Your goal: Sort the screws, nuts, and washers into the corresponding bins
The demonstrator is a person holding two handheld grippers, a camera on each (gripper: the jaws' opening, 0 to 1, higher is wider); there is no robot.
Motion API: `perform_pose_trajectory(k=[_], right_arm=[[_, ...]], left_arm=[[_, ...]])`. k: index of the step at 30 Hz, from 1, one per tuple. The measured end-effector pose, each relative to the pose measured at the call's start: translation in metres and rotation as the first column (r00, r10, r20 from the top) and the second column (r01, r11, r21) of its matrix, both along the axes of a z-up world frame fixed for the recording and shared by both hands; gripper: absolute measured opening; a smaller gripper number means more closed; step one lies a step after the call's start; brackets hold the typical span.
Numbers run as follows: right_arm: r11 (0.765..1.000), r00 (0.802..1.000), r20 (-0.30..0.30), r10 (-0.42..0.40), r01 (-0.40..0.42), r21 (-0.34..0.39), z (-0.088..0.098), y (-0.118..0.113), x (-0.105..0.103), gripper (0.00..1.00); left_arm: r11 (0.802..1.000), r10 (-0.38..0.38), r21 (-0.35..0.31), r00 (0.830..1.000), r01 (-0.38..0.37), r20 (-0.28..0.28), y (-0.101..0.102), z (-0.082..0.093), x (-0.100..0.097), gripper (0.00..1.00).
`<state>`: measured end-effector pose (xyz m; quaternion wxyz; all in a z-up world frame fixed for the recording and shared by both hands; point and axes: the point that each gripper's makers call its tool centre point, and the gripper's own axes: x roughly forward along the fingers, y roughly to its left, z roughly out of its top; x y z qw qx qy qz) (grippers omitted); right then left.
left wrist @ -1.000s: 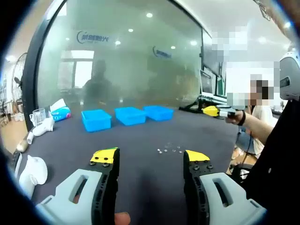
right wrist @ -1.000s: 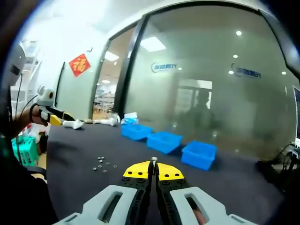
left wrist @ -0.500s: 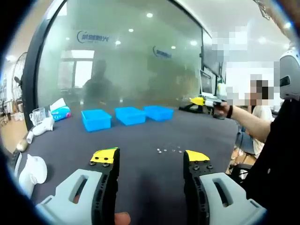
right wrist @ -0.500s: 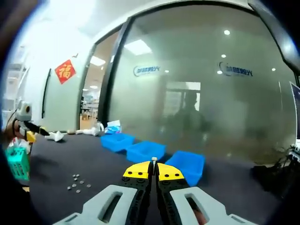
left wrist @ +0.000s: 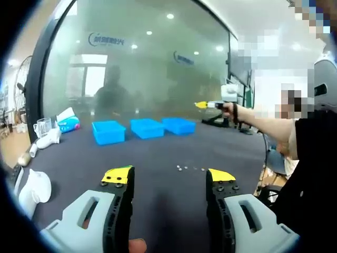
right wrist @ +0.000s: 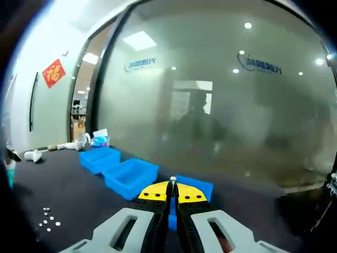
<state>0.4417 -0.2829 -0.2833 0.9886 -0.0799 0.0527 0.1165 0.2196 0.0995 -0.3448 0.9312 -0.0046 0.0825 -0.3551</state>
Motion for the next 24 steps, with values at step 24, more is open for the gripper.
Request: perform_pose_trajectory(k=[24], right_arm=[[0.997,0.995,-0.079,-0.064,0.060,-0.044,-0.033,-0.003,0.067,0.01]], left_arm=[[1.000,0.023,-0.010,1.000,-0.023,0.003,0.008,0.002,-0.001,0.53]])
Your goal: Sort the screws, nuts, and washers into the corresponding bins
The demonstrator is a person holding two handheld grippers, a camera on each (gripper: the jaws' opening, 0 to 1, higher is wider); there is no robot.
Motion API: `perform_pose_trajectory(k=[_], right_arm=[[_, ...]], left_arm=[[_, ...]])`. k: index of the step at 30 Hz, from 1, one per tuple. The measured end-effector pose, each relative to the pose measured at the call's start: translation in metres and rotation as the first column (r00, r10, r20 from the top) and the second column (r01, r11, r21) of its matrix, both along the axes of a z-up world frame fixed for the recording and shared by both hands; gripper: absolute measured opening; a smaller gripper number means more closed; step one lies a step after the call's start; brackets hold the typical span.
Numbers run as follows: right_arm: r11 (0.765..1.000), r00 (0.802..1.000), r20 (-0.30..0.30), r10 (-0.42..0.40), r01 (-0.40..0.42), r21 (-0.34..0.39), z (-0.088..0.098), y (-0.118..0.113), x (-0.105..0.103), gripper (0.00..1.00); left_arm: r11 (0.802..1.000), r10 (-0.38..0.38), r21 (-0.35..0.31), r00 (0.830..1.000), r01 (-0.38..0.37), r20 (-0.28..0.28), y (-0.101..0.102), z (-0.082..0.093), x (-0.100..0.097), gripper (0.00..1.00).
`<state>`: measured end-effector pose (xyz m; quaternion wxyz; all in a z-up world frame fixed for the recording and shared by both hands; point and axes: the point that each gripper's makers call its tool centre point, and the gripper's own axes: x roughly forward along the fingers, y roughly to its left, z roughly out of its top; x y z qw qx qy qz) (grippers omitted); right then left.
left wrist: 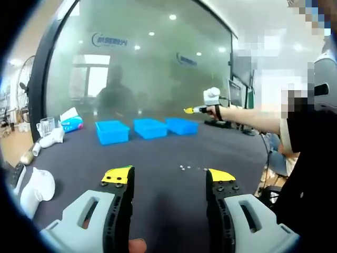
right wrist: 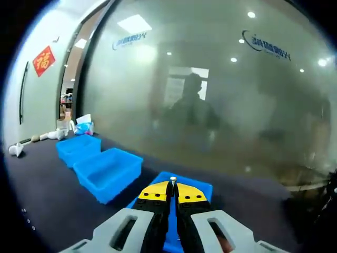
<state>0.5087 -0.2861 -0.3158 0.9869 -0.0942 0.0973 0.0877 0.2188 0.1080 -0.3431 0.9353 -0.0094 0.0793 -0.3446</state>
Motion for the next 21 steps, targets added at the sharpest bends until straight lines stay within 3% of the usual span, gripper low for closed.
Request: perform_pose_trajectory(k=[4,8,11,16,21], right_arm=[[1.000,1.000,-0.005,0.009,-0.009,-0.016,-0.004,0.004,0.002,0.02],[0.991,0.999,0.047,0.024,-0.018,-0.133,0.001,0.002,0.004,0.09],[0.992,0.999,0.045,0.031,-0.025,-0.126,0.000,0.003,0.004,0.24],[0.998,0.998,0.056,0.019,-0.015,-0.069,0.001,-0.003,-0.001,0.26],[0.998,0.997,0.071,0.015,-0.010,-0.060,0.003,-0.006,-0.011,0.26]], left_arm=[[1.000,0.000,0.001,1.000,0.000,-0.003,0.001,-0.001,0.000,0.53],[1.000,0.003,-0.002,1.000,-0.003,-0.001,0.002,-0.001,0.001,0.53],[1.000,0.002,-0.003,1.000,-0.002,-0.002,0.002,-0.001,0.000,0.53],[1.000,0.002,-0.003,1.000,-0.002,-0.004,0.002,-0.002,0.001,0.53],[1.000,-0.001,-0.004,1.000,0.001,-0.001,0.001,-0.001,0.001,0.53]])
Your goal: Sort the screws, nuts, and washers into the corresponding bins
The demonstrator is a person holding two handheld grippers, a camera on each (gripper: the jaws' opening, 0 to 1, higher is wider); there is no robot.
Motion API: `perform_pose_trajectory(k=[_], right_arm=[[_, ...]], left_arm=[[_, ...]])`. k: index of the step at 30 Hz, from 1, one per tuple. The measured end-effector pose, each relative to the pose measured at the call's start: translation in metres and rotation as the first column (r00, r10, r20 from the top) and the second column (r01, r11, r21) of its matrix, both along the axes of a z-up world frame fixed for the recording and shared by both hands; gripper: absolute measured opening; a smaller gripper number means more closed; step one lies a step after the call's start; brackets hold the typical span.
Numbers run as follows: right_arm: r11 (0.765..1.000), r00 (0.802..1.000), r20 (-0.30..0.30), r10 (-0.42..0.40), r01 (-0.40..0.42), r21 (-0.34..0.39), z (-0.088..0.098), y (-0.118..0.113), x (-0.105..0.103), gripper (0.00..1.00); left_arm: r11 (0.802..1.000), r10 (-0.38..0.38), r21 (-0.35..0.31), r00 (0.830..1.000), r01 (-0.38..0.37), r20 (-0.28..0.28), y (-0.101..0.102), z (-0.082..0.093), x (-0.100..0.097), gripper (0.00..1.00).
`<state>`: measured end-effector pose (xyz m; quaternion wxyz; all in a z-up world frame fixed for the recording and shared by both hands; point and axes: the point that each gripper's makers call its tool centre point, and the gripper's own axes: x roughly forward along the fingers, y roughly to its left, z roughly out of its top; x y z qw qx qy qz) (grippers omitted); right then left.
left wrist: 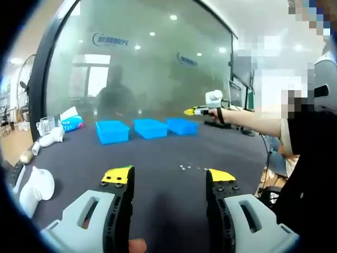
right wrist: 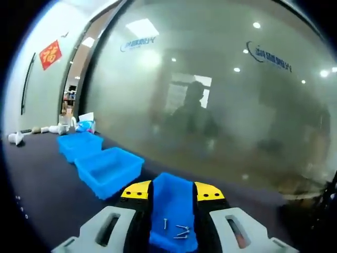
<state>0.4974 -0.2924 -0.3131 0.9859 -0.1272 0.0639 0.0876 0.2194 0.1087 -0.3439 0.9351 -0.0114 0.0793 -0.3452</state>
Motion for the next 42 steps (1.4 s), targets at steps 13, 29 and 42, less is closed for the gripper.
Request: perform_pose_trajectory(k=[13,29,42], right_arm=[[0.988,0.993,0.044,0.107,-0.111,0.107,0.004,0.025,-0.087,0.29],[0.965,0.981,0.075,0.182,-0.192,0.177,-0.007,0.047,-0.216,0.36],[0.972,0.983,0.080,0.167,-0.178,0.155,-0.025,0.041,-0.271,0.37]], left_arm=[[1.000,0.000,-0.008,1.000,0.000,0.000,-0.002,0.000,0.002,0.53],[0.998,0.054,-0.009,0.998,-0.054,0.014,0.009,0.007,0.008,0.53],[0.997,0.074,-0.011,0.997,-0.074,0.029,0.015,0.011,0.008,0.53]])
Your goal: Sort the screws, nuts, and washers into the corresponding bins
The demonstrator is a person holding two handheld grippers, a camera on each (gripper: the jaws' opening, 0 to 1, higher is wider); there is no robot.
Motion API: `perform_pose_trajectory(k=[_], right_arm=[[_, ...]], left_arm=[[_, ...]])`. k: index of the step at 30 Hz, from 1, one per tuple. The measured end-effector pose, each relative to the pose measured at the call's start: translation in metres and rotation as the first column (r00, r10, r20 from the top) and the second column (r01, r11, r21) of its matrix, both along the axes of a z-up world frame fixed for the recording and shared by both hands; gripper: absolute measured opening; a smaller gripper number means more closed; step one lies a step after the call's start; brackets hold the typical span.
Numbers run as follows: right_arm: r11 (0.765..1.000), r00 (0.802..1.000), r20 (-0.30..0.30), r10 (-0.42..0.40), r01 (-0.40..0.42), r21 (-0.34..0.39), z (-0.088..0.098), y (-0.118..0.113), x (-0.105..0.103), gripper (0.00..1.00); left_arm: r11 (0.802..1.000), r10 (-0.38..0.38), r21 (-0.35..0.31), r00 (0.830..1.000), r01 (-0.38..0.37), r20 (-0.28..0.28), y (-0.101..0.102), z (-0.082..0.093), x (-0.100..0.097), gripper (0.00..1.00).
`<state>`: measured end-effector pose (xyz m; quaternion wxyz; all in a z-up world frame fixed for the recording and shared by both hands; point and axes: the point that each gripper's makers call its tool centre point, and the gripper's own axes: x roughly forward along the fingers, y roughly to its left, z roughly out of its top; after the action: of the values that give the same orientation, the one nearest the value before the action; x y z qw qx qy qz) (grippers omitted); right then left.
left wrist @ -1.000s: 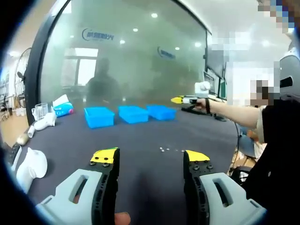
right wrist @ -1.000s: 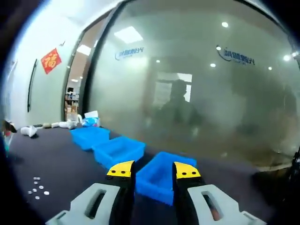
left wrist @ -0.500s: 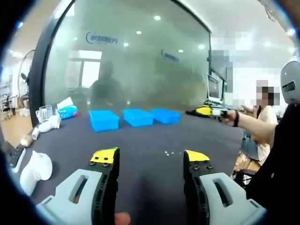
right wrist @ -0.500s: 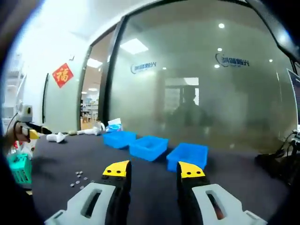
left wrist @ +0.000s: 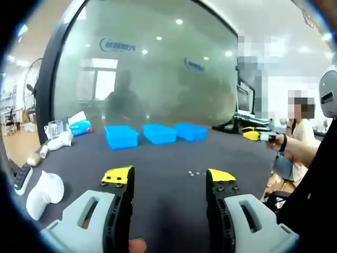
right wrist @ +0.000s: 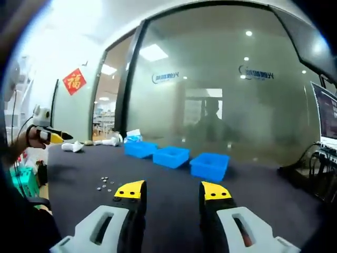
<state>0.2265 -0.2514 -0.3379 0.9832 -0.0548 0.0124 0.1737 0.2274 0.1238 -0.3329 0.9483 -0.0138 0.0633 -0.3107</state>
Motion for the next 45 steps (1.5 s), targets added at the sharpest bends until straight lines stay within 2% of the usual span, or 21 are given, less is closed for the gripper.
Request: perform_pose_trajectory(k=[6,11,15,17,20,23,33,38,45], right_arm=[[1.000,1.000,-0.014,0.019,-0.019,0.006,-0.003,0.004,-0.008,0.37],[0.996,0.995,-0.046,0.093,-0.094,-0.009,-0.008,0.015,-0.011,0.37],[0.983,0.980,-0.085,0.179,-0.182,-0.032,-0.016,0.027,-0.015,0.37],[0.970,0.967,-0.111,0.229,-0.236,-0.052,-0.021,0.035,-0.018,0.37],[0.958,0.956,-0.132,0.261,-0.274,-0.087,-0.026,0.042,-0.019,0.38],[0.948,0.948,-0.153,0.279,-0.297,-0.112,-0.031,0.047,-0.020,0.39],[0.943,0.938,-0.152,0.313,-0.326,-0.070,-0.025,0.051,-0.019,0.38],[0.934,0.929,-0.165,0.330,-0.346,-0.083,-0.028,0.051,-0.020,0.37],[0.920,0.915,-0.190,0.357,-0.380,-0.101,-0.033,0.056,-0.023,0.37]], left_arm=[[1.000,0.013,0.006,1.000,-0.013,-0.006,0.005,-0.003,0.001,0.53],[1.000,0.006,0.011,1.000,-0.006,-0.010,0.004,-0.004,0.001,0.53],[1.000,-0.002,0.018,1.000,0.002,-0.014,0.004,-0.006,0.001,0.53],[1.000,-0.006,0.019,1.000,0.007,-0.016,0.003,-0.007,0.001,0.53],[1.000,-0.011,0.022,1.000,0.012,-0.019,0.002,-0.008,0.000,0.53],[1.000,-0.016,0.024,1.000,0.016,-0.019,0.001,-0.008,-0.001,0.53],[0.998,-0.034,0.047,0.999,0.036,-0.034,0.000,-0.015,0.001,0.53],[0.996,-0.061,0.064,0.997,0.064,-0.048,-0.003,-0.019,0.001,0.53],[0.983,-0.120,0.132,0.990,0.130,-0.078,-0.011,-0.030,0.003,0.53]])
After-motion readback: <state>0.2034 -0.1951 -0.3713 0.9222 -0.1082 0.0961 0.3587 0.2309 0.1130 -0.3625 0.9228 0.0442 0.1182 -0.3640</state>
